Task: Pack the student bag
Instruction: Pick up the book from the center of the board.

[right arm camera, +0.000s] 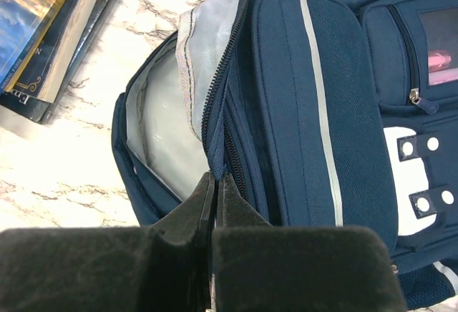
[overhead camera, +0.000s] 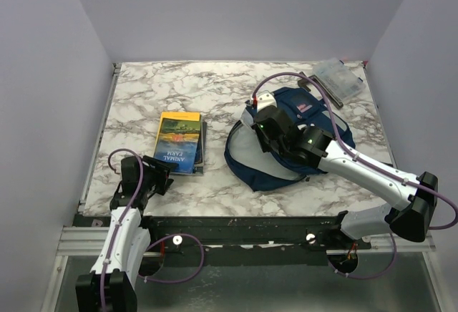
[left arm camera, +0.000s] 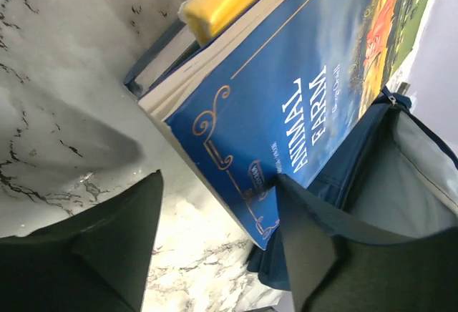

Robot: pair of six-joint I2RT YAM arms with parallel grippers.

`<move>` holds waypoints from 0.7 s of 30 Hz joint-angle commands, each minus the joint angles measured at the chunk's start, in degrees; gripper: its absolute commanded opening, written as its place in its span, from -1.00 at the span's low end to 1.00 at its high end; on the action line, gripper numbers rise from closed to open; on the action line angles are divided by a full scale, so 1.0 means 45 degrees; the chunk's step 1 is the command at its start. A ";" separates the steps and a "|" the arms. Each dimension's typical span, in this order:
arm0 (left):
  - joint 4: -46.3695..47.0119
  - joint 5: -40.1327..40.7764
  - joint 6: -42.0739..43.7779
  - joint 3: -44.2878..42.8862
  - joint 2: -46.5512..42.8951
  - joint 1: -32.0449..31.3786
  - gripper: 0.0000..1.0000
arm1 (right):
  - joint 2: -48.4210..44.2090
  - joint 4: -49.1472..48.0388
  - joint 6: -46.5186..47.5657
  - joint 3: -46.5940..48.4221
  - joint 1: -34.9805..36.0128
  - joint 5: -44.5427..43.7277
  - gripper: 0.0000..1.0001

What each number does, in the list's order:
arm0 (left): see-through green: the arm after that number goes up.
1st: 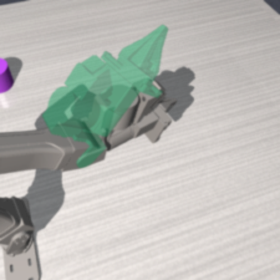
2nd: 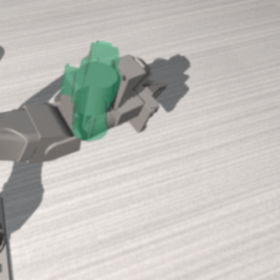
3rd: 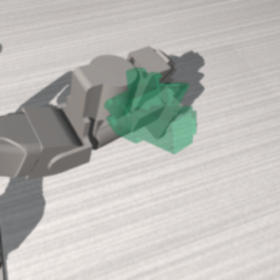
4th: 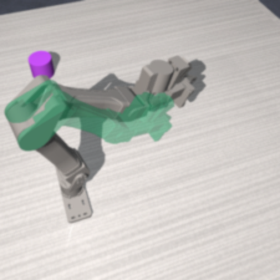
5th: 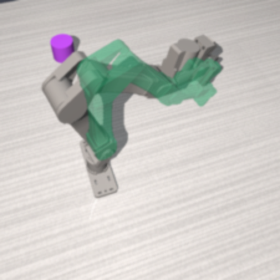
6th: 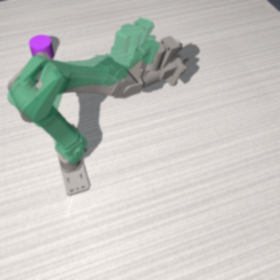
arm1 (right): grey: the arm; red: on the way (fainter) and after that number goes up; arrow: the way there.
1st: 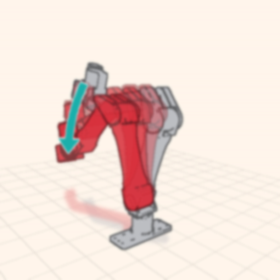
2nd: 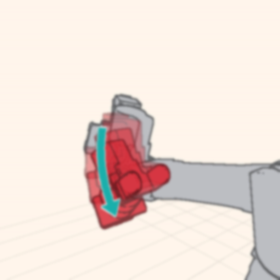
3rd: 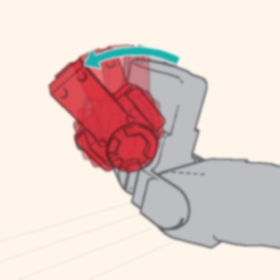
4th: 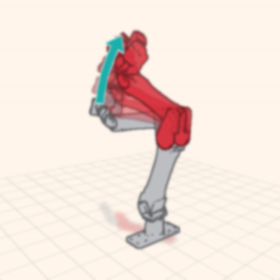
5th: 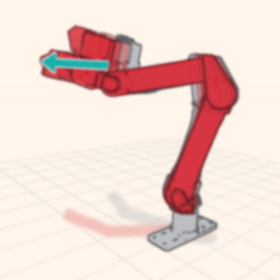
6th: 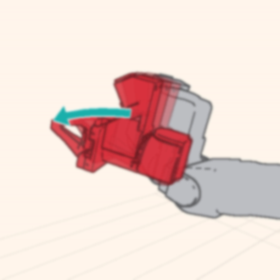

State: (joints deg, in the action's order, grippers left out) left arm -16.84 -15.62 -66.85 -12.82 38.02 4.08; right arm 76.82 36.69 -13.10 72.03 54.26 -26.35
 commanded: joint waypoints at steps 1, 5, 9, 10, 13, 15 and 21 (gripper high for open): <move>0.1683 -0.1046 -0.0746 0.1047 -0.0545 0.0107 0.41 | -0.0070 -0.0944 0.0272 0.0637 0.0003 -0.0410 -0.99; 0.3971 -0.1305 -0.0887 0.1844 -0.0747 0.0112 0.46 | 0.0086 -0.0946 0.0402 0.0731 -0.0006 -0.0369 -0.99; 0.5873 -0.0828 -0.1535 0.2703 -0.1223 0.0120 0.36 | 0.0231 -0.0959 0.0457 0.0895 -0.0005 -0.0180 -0.99; 0.6393 -0.0827 -0.1779 0.2787 -0.1363 0.0110 0.29 | 0.0248 -0.0931 0.0454 0.0924 0.0003 -0.0170 -0.99; 0.6478 -0.0882 -0.2002 0.3389 -0.2054 0.0110 -0.21 | 0.0290 -0.0892 0.0510 0.1003 0.0006 -0.0241 -0.99; 0.6375 -0.1037 -0.2502 0.3733 -0.2793 0.0120 -0.47 | 0.0282 -0.0858 0.0525 0.1073 -0.0006 -0.0328 -0.99; 0.3476 -0.1881 -0.1956 0.2396 -0.3433 0.0090 -0.70 | 0.0437 -0.0488 0.0533 0.1524 0.0004 -0.0854 -0.99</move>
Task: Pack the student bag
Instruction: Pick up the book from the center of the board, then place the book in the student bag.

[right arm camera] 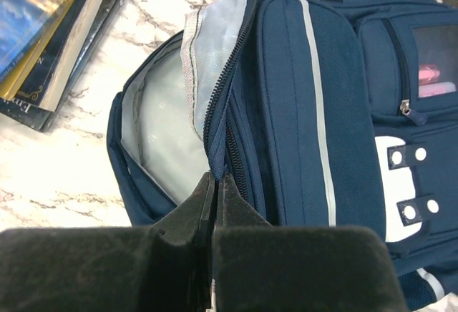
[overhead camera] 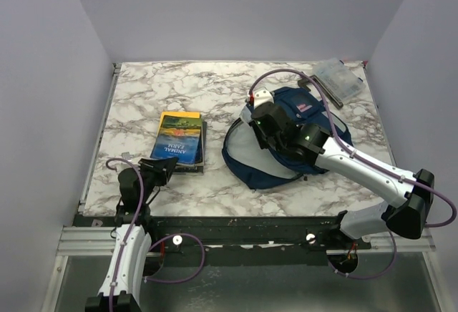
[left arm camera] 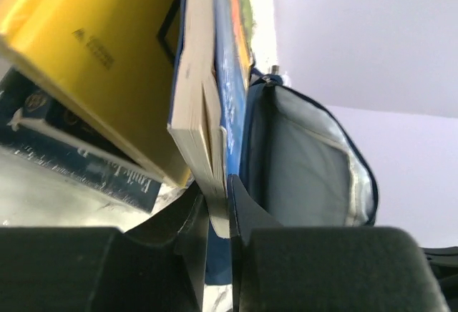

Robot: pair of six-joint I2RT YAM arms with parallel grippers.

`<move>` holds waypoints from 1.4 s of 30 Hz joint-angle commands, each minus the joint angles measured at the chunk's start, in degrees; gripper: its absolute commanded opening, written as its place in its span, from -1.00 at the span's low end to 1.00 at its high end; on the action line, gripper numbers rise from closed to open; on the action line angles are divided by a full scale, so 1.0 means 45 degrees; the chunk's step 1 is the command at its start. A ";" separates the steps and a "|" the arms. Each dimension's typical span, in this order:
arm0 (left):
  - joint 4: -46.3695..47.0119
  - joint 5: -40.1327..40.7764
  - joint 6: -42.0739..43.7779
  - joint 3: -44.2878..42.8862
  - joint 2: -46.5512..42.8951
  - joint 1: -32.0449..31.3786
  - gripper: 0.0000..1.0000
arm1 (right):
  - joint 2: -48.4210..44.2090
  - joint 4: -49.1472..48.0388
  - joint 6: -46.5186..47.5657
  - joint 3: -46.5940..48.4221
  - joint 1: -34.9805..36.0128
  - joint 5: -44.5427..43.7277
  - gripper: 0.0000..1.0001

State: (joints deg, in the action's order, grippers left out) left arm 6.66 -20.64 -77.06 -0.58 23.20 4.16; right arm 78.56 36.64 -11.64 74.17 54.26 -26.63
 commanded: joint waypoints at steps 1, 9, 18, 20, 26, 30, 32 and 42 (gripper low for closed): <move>-0.2527 -0.0674 0.0650 -0.0839 -0.0163 0.0071 -0.75 | 0.0097 -0.0372 0.0196 0.1183 -0.0017 -0.0941 -0.99; -0.6580 -0.0111 0.5227 -0.5434 0.0251 0.0061 -1.00 | 0.0091 0.0493 -0.0638 0.2285 -0.0640 -0.1174 -0.99; -0.4575 -0.5840 0.4599 -0.7870 0.2040 -0.0101 -1.00 | -0.0697 -0.0526 -0.1296 0.1916 -0.0944 -0.0044 -0.99; -0.3396 -0.6825 0.3646 -0.7702 0.2456 -0.0476 -1.00 | -0.0831 -0.0794 -0.1528 0.1783 -0.0953 0.0002 -0.99; -0.1646 -0.6887 0.2784 -0.7839 0.4805 -0.4037 -1.00 | -0.0999 -0.0979 -0.1950 0.1844 -0.0964 0.0172 -0.99; 0.0115 -0.6288 0.1762 -0.7826 0.6388 -0.5529 -1.00 | -0.1013 -0.0907 -0.2017 0.1984 -0.0974 0.0358 -0.99; 0.1364 -0.6089 0.1230 -0.7993 0.7472 -0.6116 -1.00 | -0.1050 -0.0933 -0.1989 0.1975 -0.0964 0.0543 -0.99; 0.4611 -0.4295 0.0146 -1.0626 1.3596 -0.8358 -1.00 | -0.1573 -0.0970 -0.2265 0.1862 -0.0964 0.1426 -0.99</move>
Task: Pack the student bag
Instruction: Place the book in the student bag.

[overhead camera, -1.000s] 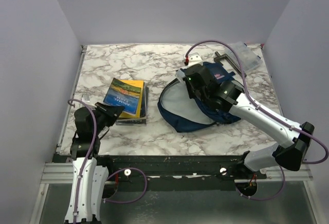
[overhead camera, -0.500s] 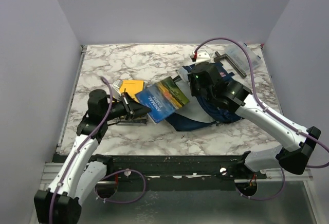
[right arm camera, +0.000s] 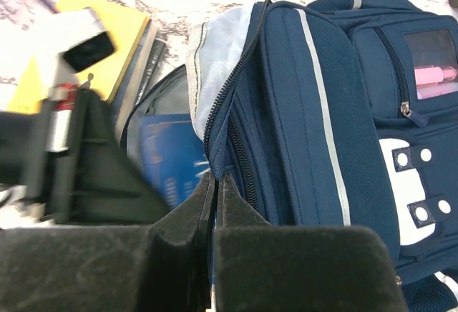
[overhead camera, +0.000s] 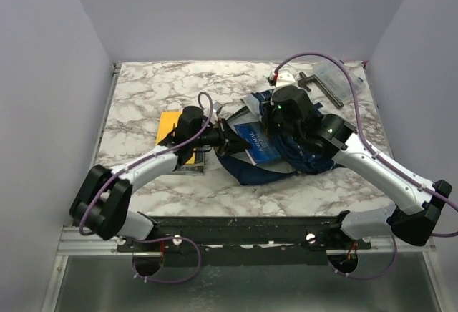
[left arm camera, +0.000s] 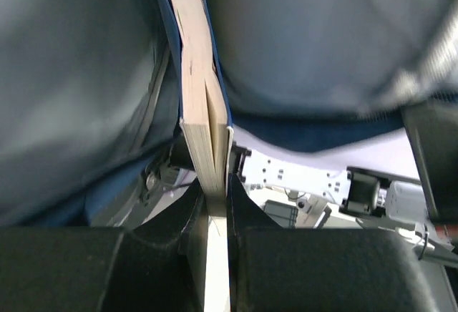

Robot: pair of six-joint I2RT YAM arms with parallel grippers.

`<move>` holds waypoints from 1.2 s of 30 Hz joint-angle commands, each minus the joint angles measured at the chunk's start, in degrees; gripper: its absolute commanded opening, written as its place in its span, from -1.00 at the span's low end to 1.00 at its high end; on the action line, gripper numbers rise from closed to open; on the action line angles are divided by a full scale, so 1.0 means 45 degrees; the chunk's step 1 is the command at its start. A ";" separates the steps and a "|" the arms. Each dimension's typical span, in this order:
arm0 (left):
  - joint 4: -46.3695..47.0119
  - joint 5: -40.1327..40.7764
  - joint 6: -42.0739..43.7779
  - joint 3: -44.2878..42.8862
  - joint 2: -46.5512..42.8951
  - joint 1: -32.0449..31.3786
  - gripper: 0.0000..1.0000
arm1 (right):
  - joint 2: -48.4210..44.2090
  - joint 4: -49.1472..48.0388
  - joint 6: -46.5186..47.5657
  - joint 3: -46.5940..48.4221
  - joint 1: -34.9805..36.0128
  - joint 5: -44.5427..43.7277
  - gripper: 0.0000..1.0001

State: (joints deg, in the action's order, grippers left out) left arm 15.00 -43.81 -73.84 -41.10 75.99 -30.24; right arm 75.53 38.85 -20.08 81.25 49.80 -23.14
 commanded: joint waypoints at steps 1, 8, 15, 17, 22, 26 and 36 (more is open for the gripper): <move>0.2826 0.0980 -0.0608 -0.1961 0.2394 -0.0929 -1.00 | -0.0947 -0.1452 -0.0433 0.0302 0.0027 0.0700 -0.99; 0.5315 0.4163 -0.0780 -0.2248 0.4340 -0.1924 -1.00 | -0.1443 -0.1279 -0.0483 0.0158 0.0027 0.0699 -0.99; 0.5802 0.3043 -0.1537 -0.3737 0.6925 -0.2154 -1.00 | -0.1528 -0.0906 -0.0344 0.0168 0.0027 0.0726 -0.99; 0.5795 0.3054 -0.1244 -0.3643 0.7040 -0.2140 -1.00 | -0.1615 -0.0862 -0.0247 0.0103 0.0027 0.0722 -0.99; 0.5414 0.3024 -0.0911 -0.3746 0.7135 -0.2147 -1.00 | -0.1900 -0.0821 0.0026 -0.0179 0.0027 0.0494 -0.99; 0.5089 0.3156 -0.0968 -0.3882 0.7411 -0.2166 -1.00 | -0.1966 -0.0652 0.0264 -0.0086 0.0027 0.0742 -0.99; 0.3839 0.4119 -0.0992 -0.4442 0.7895 -0.2481 -0.60 | -0.2208 -0.0227 0.0200 -0.0130 0.0037 0.0937 -0.99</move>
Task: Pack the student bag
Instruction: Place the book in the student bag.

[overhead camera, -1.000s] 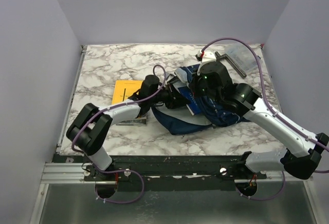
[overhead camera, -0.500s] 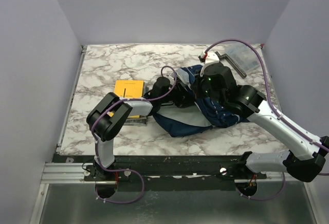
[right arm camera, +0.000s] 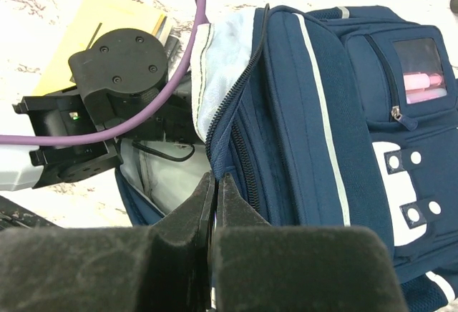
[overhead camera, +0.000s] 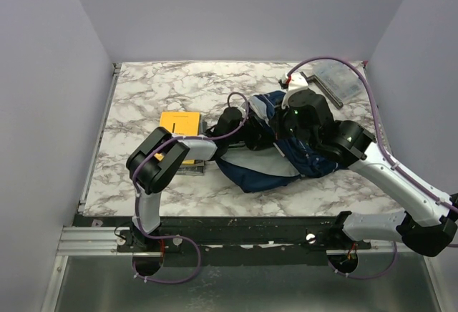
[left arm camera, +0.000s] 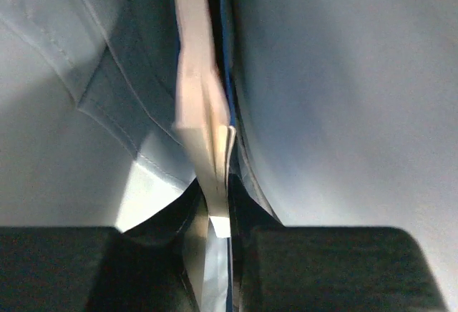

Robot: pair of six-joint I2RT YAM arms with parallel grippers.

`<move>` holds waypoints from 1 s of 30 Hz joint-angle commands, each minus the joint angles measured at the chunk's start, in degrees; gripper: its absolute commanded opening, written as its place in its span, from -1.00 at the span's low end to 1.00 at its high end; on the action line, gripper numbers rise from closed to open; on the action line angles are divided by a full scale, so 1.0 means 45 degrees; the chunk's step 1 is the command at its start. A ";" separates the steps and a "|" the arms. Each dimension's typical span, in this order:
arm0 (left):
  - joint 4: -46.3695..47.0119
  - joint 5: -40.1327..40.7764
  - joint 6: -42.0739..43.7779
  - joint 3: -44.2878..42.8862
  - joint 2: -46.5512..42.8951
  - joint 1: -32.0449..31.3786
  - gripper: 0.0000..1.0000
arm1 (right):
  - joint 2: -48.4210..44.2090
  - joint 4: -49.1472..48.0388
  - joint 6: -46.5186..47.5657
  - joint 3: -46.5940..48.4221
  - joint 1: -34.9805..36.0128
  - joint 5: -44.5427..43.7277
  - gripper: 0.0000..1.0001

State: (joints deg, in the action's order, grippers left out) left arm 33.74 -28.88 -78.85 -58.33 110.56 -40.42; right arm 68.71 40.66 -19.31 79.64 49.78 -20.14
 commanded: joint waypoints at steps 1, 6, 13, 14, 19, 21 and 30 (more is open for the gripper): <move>-0.0607 0.0815 0.0246 -0.0758 0.0233 -0.0182 -0.48 | -0.0701 -0.0584 -0.0024 0.0214 0.0032 0.0184 -0.99; -0.1699 0.1189 0.0966 -0.0835 -0.0165 -0.0251 -0.08 | -0.0975 -0.0531 -0.0494 -0.0218 0.0028 -0.0142 -0.99; -0.3719 0.2002 0.2032 -0.0538 -0.1721 -0.0255 0.29 | -0.1015 -0.0279 -0.0501 -0.0316 0.0039 -0.0377 -0.99; -0.3931 0.2005 0.2034 -0.0464 -0.1977 -0.0250 0.30 | -0.0989 -0.0241 -0.0490 -0.0294 0.0032 -0.0423 -0.99; -0.5705 0.1987 0.2266 -0.0362 -0.3083 -0.0333 0.50 | -0.0942 -0.0375 -0.0449 -0.0423 0.0032 -0.0110 -0.99; -0.5796 0.2071 0.2096 -0.0225 -0.3300 -0.0409 0.55 | -0.0924 -0.0479 -0.0450 -0.0513 0.0032 -0.0098 -0.99; -0.6852 0.3365 0.3546 0.1687 -0.6600 -0.0259 0.49 | -0.0832 -0.0715 -0.0506 -0.0762 0.0033 -0.0265 -0.99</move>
State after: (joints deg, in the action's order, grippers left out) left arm 6.94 -18.92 -69.47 -55.81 91.79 -42.28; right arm 65.93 42.09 -20.99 76.36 49.80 -20.23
